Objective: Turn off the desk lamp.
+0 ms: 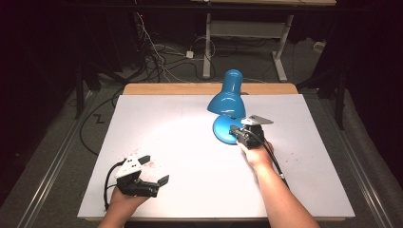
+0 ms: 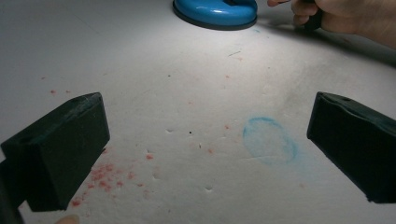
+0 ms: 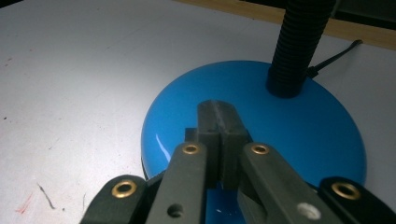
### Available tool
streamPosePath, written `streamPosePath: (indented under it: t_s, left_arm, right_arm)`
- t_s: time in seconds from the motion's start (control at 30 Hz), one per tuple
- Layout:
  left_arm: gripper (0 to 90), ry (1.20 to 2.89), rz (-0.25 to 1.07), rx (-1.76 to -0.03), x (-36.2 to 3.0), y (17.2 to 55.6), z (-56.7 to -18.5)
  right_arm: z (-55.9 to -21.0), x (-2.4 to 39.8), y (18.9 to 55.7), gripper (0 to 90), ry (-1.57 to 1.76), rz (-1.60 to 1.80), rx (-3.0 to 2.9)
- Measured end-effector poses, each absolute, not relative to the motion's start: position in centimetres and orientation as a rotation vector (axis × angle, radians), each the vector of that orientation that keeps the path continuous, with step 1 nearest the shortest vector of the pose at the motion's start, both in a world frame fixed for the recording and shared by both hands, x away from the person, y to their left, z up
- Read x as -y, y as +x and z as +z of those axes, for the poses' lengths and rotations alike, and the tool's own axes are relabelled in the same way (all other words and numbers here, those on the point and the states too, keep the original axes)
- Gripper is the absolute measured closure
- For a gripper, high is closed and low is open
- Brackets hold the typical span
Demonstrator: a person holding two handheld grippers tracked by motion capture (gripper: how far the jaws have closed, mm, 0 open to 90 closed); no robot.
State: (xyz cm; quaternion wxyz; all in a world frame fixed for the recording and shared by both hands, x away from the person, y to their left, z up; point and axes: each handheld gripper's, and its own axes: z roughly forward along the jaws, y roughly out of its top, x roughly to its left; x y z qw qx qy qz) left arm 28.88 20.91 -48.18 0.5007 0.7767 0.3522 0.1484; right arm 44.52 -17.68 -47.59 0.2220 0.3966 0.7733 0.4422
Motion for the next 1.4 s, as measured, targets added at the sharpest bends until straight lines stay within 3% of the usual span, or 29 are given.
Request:
streamPosePath:
  t_s: [1.4]
  left_arm:
    - [0.0, 1.869, 0.358, -0.852, -21.06, 28.8, -48.03]
  right_arm:
    - [-47.94, 17.27, 44.47, 90.0, 1.082, 1.188, -2.11]
